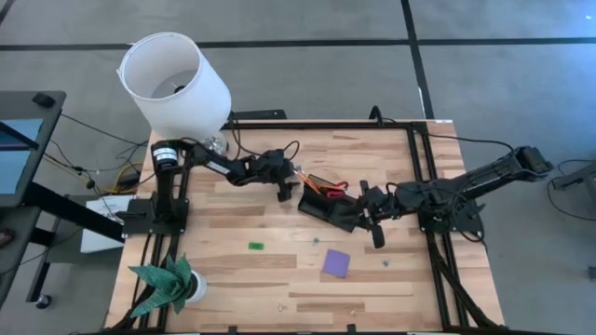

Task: Pick and place office supplies into organizer
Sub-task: Put the pink binder clip into the black desk organizer, then put the top blue binder clip into the black desk organizer

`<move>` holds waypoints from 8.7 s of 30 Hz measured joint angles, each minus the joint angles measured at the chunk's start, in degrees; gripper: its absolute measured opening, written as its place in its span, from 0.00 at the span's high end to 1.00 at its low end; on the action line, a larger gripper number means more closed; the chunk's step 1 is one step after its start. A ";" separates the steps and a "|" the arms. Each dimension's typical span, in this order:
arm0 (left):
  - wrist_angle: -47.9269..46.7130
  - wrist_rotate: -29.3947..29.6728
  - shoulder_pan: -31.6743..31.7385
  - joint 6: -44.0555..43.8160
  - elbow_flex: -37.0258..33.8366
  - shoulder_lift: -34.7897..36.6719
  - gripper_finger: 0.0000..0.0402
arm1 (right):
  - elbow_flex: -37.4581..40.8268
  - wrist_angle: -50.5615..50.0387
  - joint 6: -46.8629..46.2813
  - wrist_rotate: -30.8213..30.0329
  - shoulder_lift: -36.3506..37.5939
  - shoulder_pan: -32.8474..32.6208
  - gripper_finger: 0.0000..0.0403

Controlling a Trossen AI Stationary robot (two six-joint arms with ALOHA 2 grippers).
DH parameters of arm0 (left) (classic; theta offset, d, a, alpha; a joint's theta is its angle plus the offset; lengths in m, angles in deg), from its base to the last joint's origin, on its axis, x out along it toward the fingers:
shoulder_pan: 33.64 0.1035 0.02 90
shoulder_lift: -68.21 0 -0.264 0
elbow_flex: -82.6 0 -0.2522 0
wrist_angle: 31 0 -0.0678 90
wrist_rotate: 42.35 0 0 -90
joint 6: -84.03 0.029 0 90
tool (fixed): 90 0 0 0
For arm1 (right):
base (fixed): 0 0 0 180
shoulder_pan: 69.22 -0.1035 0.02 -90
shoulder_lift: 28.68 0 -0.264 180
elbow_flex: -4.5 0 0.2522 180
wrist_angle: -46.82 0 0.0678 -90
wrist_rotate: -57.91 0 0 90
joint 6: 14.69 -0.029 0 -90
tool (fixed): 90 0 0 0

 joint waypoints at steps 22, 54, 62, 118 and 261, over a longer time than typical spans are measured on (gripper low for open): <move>-7.98 3.91 -0.91 -16.90 0.02 0.19 0.58 | 0.02 -4.74 -3.48 -0.87 0.00 -13.24 0.77; -21.91 13.37 -4.58 -24.59 -0.57 13.10 0.99 | 0.02 -4.70 -8.02 -6.06 0.00 -16.10 0.77; -22.91 16.91 -6.76 -23.55 -0.46 13.62 1.00 | 0.02 -4.70 -7.61 -6.06 0.00 -15.97 0.77; -24.79 18.96 0.68 -28.42 -9.18 15.01 0.89 | 0.02 -4.30 -7.02 -5.88 0.55 -9.58 0.77; 5.27 19.51 -3.23 -28.86 1.09 0.71 0.65 | 0.02 -3.78 -7.50 -6.02 0.52 -9.58 0.77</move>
